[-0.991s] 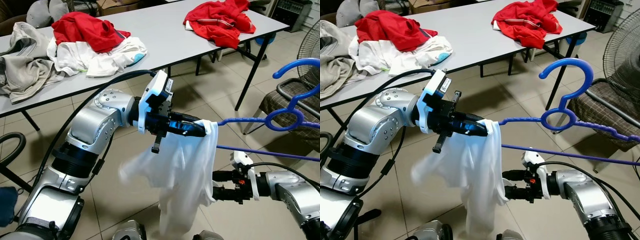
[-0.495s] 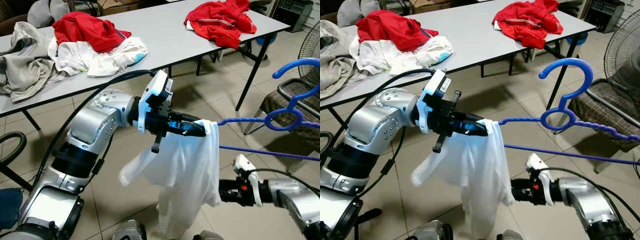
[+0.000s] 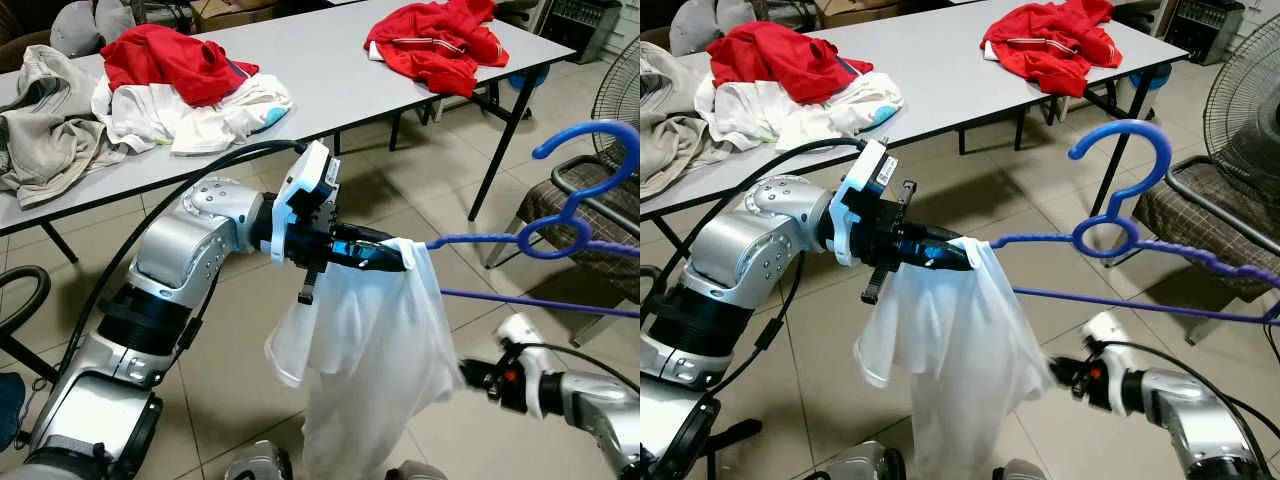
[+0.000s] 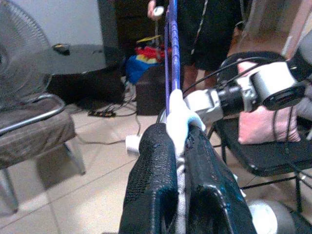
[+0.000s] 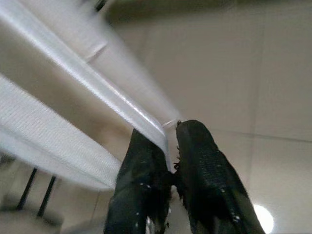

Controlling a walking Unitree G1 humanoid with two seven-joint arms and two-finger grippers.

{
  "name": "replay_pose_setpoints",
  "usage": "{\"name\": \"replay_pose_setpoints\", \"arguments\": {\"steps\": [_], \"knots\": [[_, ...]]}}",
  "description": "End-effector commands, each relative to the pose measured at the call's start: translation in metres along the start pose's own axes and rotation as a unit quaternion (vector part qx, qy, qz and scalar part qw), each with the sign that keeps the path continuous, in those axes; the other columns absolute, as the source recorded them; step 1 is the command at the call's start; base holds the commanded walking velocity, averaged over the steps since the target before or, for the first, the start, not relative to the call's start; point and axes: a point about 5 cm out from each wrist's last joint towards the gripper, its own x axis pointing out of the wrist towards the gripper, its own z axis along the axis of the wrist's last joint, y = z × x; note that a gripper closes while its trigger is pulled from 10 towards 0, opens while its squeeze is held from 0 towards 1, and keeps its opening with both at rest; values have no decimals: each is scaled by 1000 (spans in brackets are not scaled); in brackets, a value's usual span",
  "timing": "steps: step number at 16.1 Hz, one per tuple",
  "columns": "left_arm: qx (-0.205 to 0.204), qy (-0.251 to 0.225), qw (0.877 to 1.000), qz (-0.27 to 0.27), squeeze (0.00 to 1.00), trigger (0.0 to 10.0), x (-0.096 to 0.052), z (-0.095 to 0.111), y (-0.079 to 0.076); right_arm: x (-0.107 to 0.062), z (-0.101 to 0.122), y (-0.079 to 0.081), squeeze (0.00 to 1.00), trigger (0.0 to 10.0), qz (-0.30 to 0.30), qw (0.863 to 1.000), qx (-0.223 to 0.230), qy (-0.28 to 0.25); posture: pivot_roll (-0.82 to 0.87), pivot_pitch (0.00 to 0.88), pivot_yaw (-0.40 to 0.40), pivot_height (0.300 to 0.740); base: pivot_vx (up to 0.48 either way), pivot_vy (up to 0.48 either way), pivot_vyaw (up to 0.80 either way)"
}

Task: Hang hanger

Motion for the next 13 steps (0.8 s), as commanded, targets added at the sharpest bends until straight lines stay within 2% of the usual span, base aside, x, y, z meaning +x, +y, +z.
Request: {"name": "replay_pose_setpoints", "arguments": {"steps": [1,4,5,7,10,13], "knots": [[14,9,999,34,0,0,-14,-1,0,-19,0,-19,0,0,-89,993,57,-59,-139,0,55,740,0,0,0],[4,35,996,76,0,0,-26,-18,-1,-51,15,-32,0,0,-148,957,144,-203,-147,0,61,740,0,0,0],[3,44,995,88,0,0,-29,-22,-1,-58,18,-32,0,0,-151,948,158,-229,-156,0,67,740,0,0,0],[5,74,989,128,0,0,-39,-36,1,-79,24,-31,0,0,-160,922,189,-298,-165,0,72,740,0,0,0],[0,80,987,140,0,0,-44,-46,-5,-100,31,-34,0,0,-195,886,226,-354,-170,0,76,740,0,0,0],[-10,67,988,137,0,0,-45,-52,-12,-113,39,-41,0,0,-223,865,252,-372,-174,0,78,740,0,0,0]]}}
